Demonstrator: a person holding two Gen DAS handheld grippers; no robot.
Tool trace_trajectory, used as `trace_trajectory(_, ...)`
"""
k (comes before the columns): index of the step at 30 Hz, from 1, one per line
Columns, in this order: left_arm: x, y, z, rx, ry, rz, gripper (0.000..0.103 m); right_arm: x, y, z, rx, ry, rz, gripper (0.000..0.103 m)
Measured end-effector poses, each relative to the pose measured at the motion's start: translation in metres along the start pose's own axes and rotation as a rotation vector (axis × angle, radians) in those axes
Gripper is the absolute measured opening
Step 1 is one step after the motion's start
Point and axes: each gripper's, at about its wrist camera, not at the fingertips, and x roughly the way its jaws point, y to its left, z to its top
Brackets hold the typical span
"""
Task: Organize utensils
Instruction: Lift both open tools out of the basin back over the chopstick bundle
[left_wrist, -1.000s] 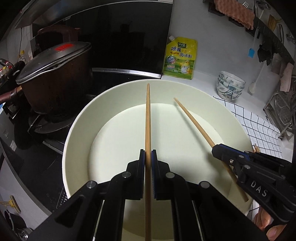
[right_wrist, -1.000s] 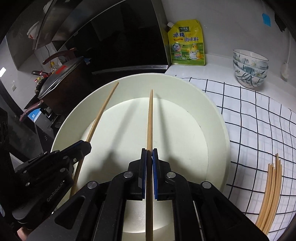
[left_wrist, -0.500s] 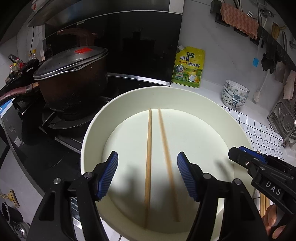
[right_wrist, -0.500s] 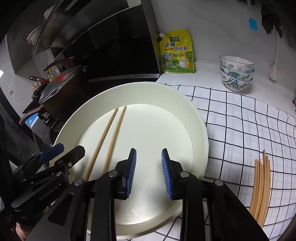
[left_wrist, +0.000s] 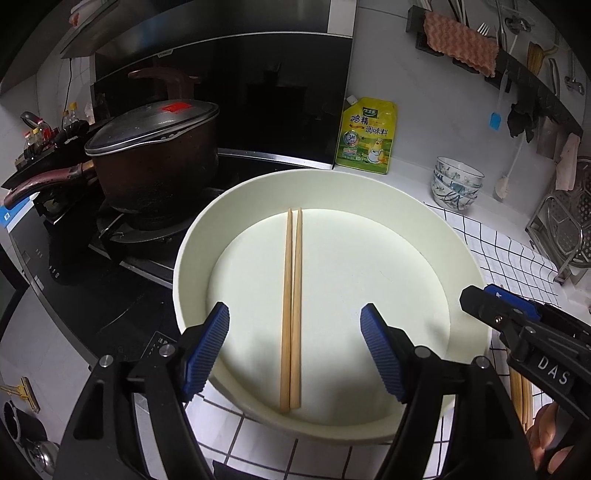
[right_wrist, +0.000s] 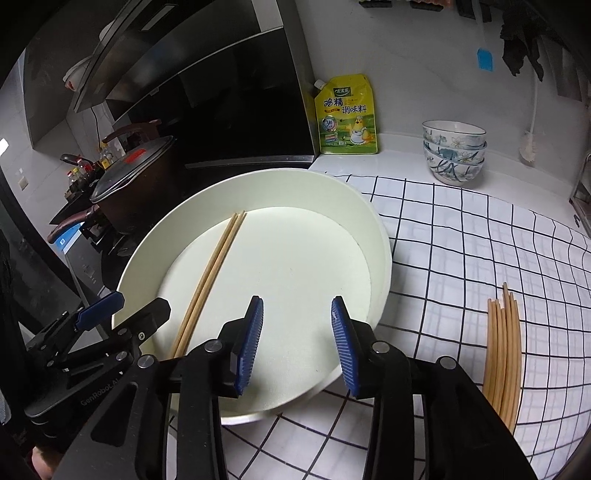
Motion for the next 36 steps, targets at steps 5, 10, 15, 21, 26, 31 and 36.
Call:
trace_trajectory(5,-0.01,-0.006,-0.007,0.003,-0.002,-0.009,0.074,-0.017,-0.006,-0.008,0.012,-0.018,-0.007,0.039)
trace_trajectory(10,-0.02,-0.015,-0.014,0.007,-0.011,-0.022,0.076,-0.031,-0.013,-0.017,0.015,-0.033,-0.026,0.042)
trace_trajectory(15,-0.028,-0.026,-0.019,0.008,-0.011,-0.043,0.076,-0.046,-0.022,-0.03,0.028,-0.045,-0.039,0.045)
trace_trajectory(21,-0.033,-0.041,-0.026,0.017,-0.008,-0.069,0.08,-0.063,-0.035,-0.043,0.043,-0.061,-0.077,0.047)
trace_trajectory(26,-0.039,-0.057,-0.03,0.031,-0.006,-0.093,0.081,-0.074,-0.046,-0.054,0.054,-0.064,-0.096,0.048)
trace_trajectory(31,-0.043,-0.073,-0.036,0.05,-0.001,-0.109,0.083,-0.083,-0.056,-0.06,0.065,-0.068,-0.105,0.05)
trace_trajectory(36,-0.044,-0.088,-0.042,0.069,0.012,-0.125,0.083,-0.094,-0.069,-0.065,0.077,-0.082,-0.121,0.054)
